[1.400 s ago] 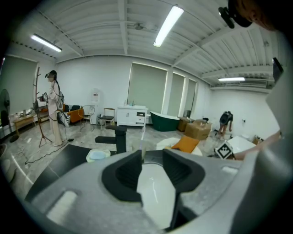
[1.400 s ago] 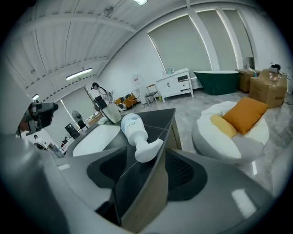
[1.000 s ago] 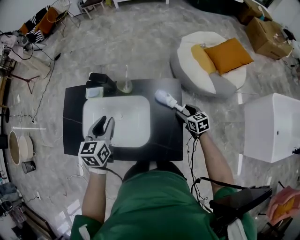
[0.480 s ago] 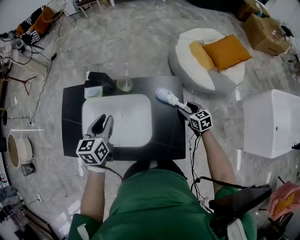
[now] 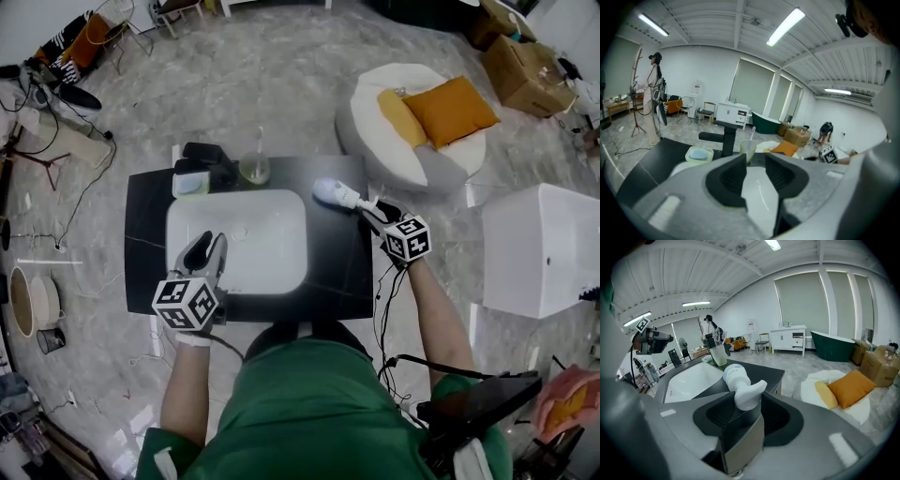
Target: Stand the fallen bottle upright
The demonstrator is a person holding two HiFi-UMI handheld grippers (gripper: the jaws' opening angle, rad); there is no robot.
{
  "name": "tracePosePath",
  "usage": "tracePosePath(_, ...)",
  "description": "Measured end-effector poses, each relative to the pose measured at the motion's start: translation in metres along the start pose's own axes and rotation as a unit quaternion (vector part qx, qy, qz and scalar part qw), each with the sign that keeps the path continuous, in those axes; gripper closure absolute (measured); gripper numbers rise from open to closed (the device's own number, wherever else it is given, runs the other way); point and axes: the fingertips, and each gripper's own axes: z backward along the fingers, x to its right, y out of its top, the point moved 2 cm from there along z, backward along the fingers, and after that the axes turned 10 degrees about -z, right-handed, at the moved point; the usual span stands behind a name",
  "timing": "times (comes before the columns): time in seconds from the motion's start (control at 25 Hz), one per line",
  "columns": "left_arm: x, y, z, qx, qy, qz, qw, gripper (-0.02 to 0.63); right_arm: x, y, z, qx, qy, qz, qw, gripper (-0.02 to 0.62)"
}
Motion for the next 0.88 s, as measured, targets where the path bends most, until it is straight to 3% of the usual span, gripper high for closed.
tracePosePath(0.36,-0.021,0.001,0.020,0.016,0.013,0.017,0.9996,0.486,-0.026,0.053,0.000,-0.019,-0.002,0.101,0.995,0.422)
tracePosePath(0.88,-0.052,-0.003,0.048,0.031,0.043,0.025,0.9983,0.488,-0.067,0.108,-0.022,-0.089,-0.008,0.230,0.969,0.428)
